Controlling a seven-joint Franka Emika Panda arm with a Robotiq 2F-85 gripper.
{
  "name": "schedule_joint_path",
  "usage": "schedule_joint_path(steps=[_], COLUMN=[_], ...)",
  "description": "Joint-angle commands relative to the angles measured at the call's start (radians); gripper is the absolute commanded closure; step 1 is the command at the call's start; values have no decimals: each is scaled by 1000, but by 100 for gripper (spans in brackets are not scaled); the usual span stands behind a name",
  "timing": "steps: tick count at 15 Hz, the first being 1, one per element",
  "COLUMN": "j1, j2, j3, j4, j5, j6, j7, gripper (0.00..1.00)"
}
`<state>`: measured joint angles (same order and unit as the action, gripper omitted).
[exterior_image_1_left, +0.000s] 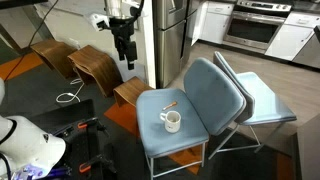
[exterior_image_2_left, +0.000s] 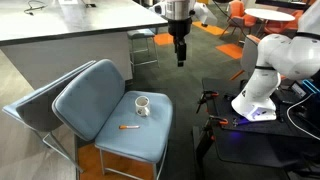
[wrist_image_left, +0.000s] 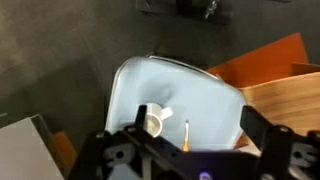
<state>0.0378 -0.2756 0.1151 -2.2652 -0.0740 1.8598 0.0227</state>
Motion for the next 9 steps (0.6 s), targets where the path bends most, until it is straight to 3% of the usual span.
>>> schedule_joint_path(steps=[1, 9], j1=[13, 14], j2=[1, 18], j3=[-12, -13], j4=[2, 16], j5=[-3, -1], j6=[-2, 1], j7=[3, -1], gripper=[0, 0])
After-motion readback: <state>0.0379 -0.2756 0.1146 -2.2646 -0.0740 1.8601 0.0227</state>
